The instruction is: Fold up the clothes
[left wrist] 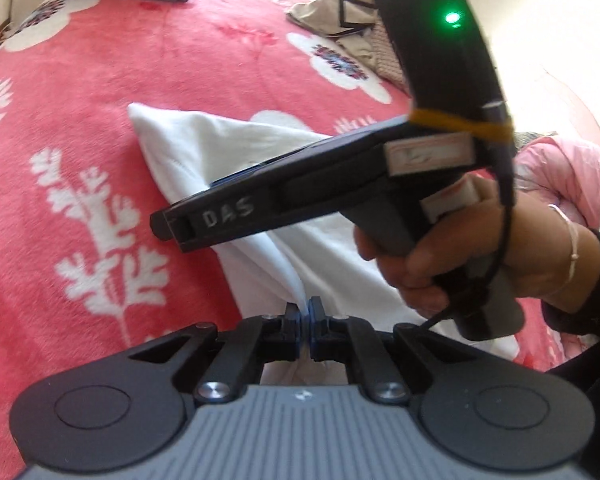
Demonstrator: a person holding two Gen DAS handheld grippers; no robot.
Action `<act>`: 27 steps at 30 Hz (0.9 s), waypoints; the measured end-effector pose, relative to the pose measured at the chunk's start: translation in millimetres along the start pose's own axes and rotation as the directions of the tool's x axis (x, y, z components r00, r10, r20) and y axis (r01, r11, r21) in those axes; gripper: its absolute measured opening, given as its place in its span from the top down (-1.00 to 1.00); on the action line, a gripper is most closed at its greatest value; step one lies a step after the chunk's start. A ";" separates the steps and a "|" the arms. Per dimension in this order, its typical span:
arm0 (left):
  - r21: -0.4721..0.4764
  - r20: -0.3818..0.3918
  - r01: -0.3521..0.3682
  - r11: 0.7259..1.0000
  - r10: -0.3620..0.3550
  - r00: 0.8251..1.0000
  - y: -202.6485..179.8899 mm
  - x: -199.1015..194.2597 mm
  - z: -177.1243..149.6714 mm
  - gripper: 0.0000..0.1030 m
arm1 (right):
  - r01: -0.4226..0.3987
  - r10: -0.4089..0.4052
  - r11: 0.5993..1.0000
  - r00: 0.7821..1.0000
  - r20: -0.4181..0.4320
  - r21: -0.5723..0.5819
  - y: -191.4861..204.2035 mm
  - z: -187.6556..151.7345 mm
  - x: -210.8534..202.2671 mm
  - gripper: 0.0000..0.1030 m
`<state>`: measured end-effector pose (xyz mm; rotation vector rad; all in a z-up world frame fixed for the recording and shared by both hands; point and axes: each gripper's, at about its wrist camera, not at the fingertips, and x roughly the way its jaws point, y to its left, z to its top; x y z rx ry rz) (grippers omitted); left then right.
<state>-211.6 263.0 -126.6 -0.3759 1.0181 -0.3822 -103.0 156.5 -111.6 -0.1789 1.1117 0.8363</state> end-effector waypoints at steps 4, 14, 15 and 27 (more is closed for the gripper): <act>0.019 0.005 0.026 0.999 -0.026 1.000 -9.3 2.3 7.3 0.92 | 0.023 -0.024 1.000 1.000 0.017 0.021 -12.4 1.1 -6.4 0.66; 0.130 -0.010 0.144 0.981 -0.144 0.990 -59.1 14.6 24.5 0.92 | -0.135 0.088 0.949 0.981 0.172 0.283 -80.4 -23.8 -66.9 0.89; 0.145 -0.021 0.160 0.976 -0.159 0.987 -67.3 19.1 26.9 0.92 | -0.150 0.094 0.941 0.977 0.191 0.305 -86.8 -28.8 -76.1 0.89; 0.280 -0.178 0.352 0.893 -0.312 0.933 -165.6 90.0 53.5 0.92 | -0.165 -0.032 0.853 0.930 0.366 0.494 -176.1 -110.3 -173.4 0.90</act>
